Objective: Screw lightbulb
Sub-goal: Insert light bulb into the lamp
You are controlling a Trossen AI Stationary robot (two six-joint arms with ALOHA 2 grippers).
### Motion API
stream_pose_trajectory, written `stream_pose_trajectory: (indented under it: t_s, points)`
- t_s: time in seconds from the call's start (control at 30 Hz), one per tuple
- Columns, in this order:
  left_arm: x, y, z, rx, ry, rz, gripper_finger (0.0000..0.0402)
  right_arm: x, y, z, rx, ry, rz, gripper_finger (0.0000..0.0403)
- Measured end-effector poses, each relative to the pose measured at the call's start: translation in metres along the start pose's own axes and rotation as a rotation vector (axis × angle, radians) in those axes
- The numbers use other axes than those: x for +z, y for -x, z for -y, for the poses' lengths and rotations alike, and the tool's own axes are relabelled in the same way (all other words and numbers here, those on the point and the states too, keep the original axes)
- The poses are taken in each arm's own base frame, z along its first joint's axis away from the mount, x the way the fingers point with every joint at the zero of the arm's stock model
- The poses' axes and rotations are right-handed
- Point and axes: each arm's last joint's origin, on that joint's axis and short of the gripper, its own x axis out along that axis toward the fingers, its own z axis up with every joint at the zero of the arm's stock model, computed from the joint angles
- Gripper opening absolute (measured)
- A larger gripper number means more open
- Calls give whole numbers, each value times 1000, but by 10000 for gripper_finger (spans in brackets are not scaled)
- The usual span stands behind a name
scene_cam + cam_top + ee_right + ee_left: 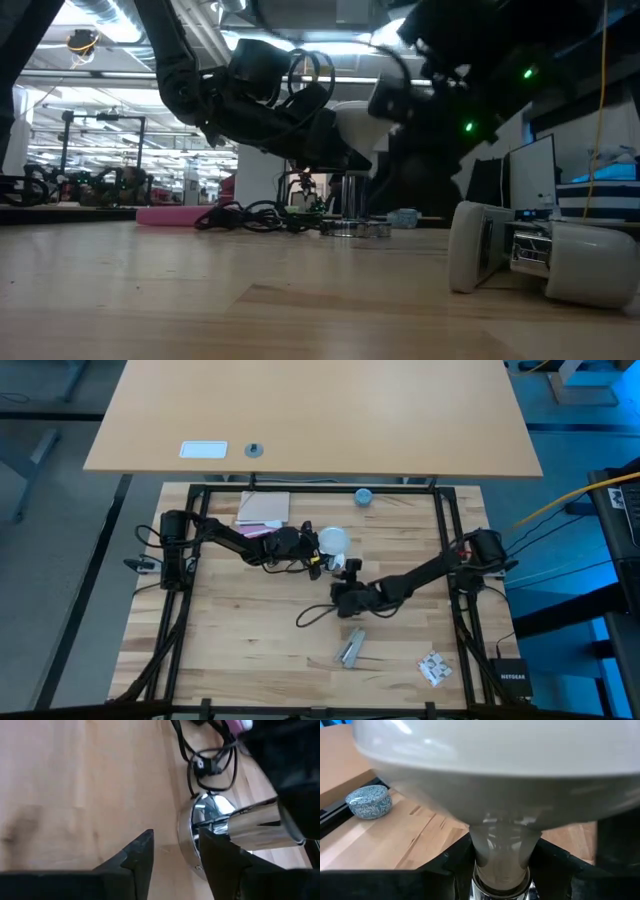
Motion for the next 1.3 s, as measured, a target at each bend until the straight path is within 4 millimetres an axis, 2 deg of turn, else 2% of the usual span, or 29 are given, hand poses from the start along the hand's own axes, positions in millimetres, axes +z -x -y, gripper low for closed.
stream_pose_trajectory:
  t_s: [0.27, 0.43, 0.7, 0.83, 1.3]
  points:
    - [0, 0, 0, -4, 0, -1, 155, -12, -26, 12, -31, -10, -72, 130]
    - [0, 0, 0, -14, -1, -1, 155, -16, -32, 21, -48, -18, -111, 117]
    - [-1, 0, 0, -12, -2, -28, 155, -23, -32, 25, -97, -148, -179, 69]
    - [-1, 0, 0, -11, -6, -31, 155, -22, -32, 25, -109, -159, -163, 50]
    - [-3, 1, 9, -24, 8, -40, 155, -24, -32, 28, -214, -146, -166, 44]
